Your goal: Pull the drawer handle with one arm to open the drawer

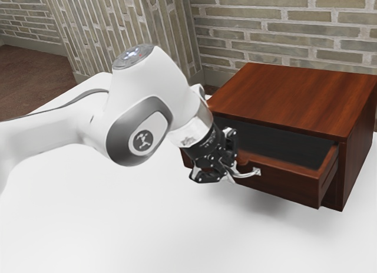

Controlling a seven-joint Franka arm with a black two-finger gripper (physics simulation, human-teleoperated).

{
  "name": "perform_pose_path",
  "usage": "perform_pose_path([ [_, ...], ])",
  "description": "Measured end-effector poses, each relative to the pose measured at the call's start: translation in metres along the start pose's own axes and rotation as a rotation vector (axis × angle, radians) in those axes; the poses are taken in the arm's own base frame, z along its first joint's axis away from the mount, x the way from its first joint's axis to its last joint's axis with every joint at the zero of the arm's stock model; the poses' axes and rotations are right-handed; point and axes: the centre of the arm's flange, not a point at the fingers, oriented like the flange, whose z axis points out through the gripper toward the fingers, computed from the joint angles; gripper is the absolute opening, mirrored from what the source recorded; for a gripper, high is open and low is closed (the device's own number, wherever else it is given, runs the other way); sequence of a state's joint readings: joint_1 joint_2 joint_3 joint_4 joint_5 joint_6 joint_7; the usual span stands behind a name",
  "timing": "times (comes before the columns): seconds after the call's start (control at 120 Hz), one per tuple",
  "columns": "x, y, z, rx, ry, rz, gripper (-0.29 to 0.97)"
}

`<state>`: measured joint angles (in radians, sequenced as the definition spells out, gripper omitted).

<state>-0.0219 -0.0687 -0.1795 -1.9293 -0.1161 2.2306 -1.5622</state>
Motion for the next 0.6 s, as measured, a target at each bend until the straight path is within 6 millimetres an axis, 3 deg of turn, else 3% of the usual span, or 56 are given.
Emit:
perform_pose_path([
  [0.6, -0.008, -0.03, -0.014, -0.02, 0.006, 0.001, -0.09],
])
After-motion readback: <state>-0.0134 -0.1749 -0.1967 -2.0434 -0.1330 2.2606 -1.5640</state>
